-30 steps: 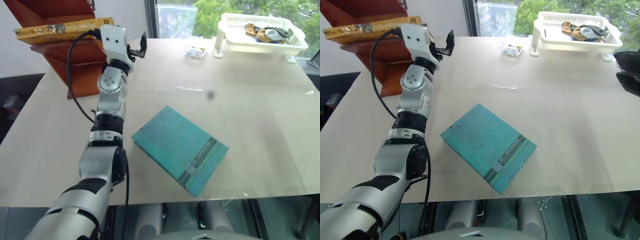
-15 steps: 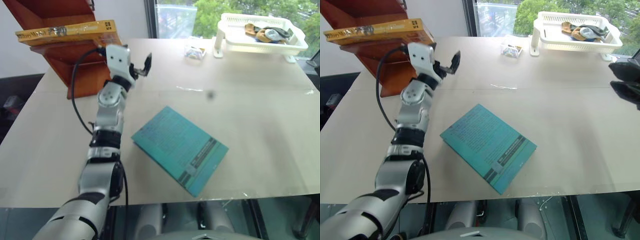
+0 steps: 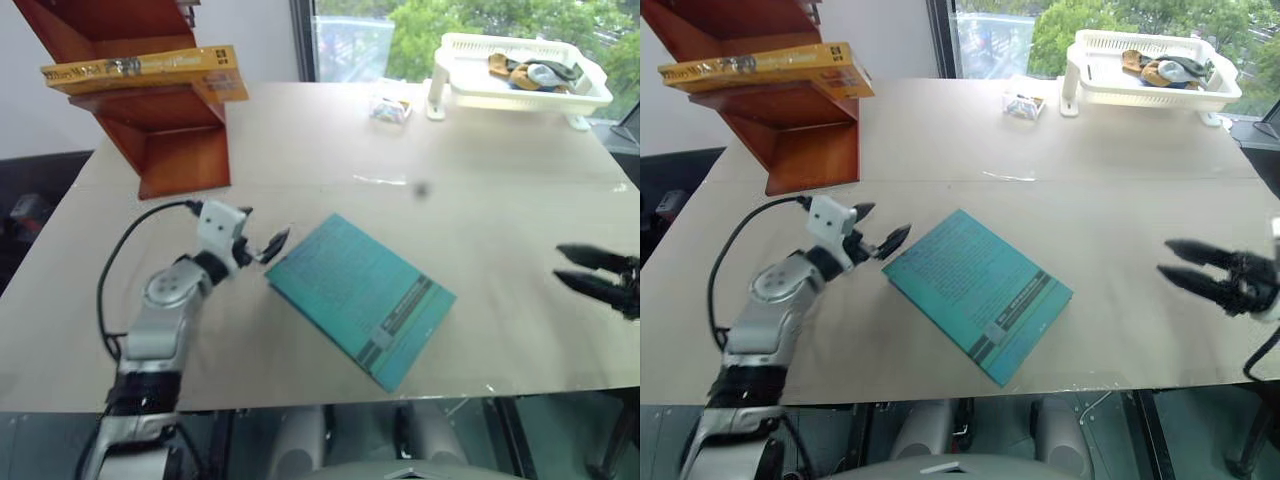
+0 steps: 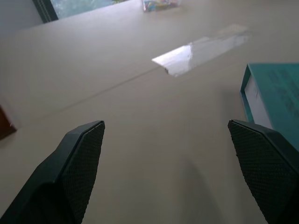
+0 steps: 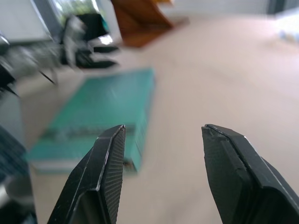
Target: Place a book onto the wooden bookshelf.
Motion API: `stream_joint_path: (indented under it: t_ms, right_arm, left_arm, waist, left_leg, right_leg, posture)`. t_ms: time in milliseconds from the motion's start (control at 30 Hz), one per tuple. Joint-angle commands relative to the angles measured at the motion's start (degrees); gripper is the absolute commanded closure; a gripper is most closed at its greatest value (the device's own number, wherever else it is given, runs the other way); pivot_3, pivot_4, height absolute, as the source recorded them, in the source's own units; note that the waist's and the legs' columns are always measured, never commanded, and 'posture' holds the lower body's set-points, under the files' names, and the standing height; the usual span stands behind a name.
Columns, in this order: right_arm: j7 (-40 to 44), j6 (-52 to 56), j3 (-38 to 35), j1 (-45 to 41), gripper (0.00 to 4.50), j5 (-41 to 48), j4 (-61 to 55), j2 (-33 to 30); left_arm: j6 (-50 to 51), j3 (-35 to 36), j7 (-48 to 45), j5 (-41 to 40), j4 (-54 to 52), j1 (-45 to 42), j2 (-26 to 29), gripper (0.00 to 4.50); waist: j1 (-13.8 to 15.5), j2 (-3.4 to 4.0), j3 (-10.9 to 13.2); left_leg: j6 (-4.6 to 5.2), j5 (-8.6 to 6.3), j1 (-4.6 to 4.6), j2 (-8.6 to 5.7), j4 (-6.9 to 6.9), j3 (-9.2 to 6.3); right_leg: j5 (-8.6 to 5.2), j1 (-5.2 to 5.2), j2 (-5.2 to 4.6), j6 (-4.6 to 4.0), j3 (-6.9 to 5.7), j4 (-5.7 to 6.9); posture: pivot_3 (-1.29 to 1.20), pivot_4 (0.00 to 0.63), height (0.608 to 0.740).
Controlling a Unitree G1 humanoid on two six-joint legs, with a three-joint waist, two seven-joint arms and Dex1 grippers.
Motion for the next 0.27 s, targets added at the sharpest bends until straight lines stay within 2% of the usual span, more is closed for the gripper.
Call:
stream_joint_path:
  t_ms: [33,133,267]
  right_arm:
    - [-4.38,-9.00,-0.06,1.55,1.85,-5.90,2.32,2.33]
    - [-7.07,-10.79,0.68,1.22,1.85,-7.56,4.31,3.96]
    - [-8.11,-11.42,2.10,1.07,1.85,-8.56,5.83,3.99]
  left_arm:
    - [3.25,1.44,-2.42,-3.30,-6.49,3.47,1.81,0.03]
    - [5.23,-0.43,-3.53,-3.84,-8.74,5.75,2.25,0.03]
    - [5.95,-2.18,-4.26,-3.36,-8.81,4.54,2.70,0.03]
  waist:
    - [-0.01,0.04,-0.01]
    - [-0.08,0.21,-0.13]
    - [-0.05,0.29,-0.20]
  left_leg:
    - [0.00,0.00,0.00,0.00,0.00,0.01]
    - [0.00,0.00,0.04,0.00,-0.05,0.14]
    - [-0.01,0.01,0.13,-0.01,-0.14,0.19]
  right_leg:
    - [0.00,0.00,-0.01,0.00,0.00,0.00]
    - [0.01,0.00,-0.03,0.01,0.10,-0.07]
    - [-0.01,0.02,-0.01,-0.02,0.13,-0.10]
  posture:
    - [0.00,0.150,0.740]
    - [0.00,0.150,0.740]
    - [0.00,0.150,0.740]
